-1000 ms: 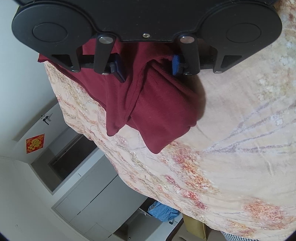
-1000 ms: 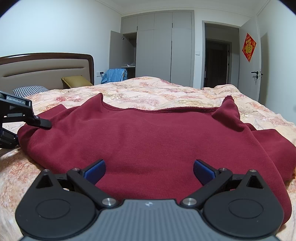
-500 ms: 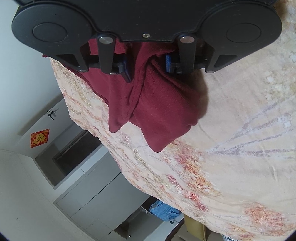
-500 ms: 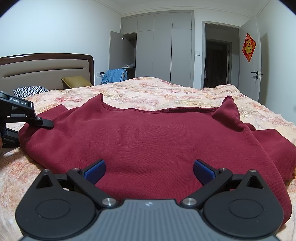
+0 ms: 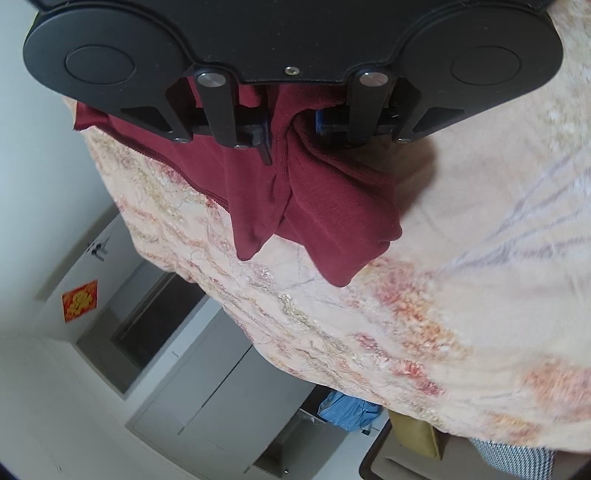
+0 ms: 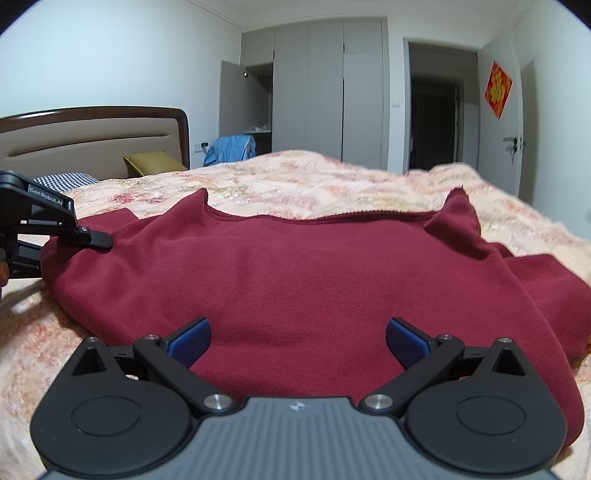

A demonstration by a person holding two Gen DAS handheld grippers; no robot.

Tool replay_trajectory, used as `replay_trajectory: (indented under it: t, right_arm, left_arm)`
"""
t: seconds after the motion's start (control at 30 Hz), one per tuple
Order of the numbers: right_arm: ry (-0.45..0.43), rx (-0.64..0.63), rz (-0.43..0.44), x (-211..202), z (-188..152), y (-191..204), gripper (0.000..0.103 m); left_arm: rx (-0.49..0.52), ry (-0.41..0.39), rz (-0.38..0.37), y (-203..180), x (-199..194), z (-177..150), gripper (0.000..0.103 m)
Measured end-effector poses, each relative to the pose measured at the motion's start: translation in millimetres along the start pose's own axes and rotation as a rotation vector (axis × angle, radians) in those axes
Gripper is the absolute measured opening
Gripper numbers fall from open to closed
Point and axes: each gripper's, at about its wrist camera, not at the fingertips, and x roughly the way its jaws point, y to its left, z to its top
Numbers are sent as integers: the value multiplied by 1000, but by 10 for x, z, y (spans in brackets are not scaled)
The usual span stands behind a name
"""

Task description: Fold small clothes

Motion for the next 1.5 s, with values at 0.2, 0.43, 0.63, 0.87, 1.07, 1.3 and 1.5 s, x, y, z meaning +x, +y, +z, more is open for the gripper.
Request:
replay_trajectory:
  t: [0.2, 0.43, 0.63, 0.87, 1.07, 1.3, 1.5]
  right_arm:
    - [50, 28, 36, -125, 159, -138, 103]
    - [32, 26, -26, -766, 67, -411, 103]
    - [50, -2, -125, -1256, -157, -619, 103]
    - [125, 10, -205, -1451, -452, -752, 103]
    - [117, 48, -208, -1541, -593, -814, 103]
    - [98, 78, -245, -1536, -555, -826, 103]
    - [12, 150, -268, -1631, -448, -868, 103]
  left_arm:
    - [136, -24, -26, -411, -65, 147, 18]
    - [398, -19, -143, -1434, -35, 68, 17]
    - [566, 73, -345, -2297, 39, -447, 16]
    - [692, 256, -372, -2623, 301, -1110, 22]
    - [653, 318, -422, -2497, 291, -1124, 41]
    - [629, 287, -486, -2486, 78, -965, 85]
    - [584, 182, -374, -2461, -65, -628, 102]
